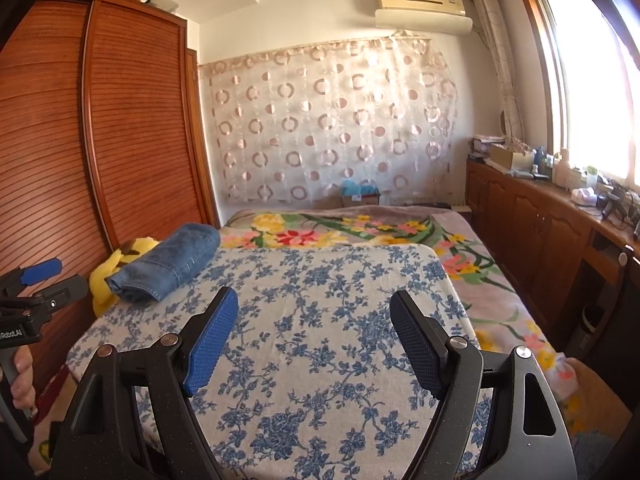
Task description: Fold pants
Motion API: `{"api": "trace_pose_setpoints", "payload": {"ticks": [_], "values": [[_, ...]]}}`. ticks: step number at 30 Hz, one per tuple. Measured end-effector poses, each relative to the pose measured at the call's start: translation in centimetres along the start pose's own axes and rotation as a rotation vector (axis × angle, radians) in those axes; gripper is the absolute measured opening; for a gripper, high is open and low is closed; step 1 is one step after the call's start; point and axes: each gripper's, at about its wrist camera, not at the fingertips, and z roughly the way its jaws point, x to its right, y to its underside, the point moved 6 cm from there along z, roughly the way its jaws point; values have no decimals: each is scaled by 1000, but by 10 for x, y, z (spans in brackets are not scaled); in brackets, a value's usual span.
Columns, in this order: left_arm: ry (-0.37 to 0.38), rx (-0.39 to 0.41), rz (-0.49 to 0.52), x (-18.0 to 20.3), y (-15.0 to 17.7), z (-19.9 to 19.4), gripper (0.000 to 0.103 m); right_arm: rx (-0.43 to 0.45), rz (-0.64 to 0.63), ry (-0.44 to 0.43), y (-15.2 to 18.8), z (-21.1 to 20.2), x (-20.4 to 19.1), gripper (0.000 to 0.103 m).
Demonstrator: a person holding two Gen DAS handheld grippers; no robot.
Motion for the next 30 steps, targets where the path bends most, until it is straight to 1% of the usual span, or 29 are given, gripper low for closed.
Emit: {"api": "trace_pose_setpoints", "payload": {"ticks": [30], "values": [[1,1,0,1,2,0,100,6,-14,-1,0,2,-10,80]]}}
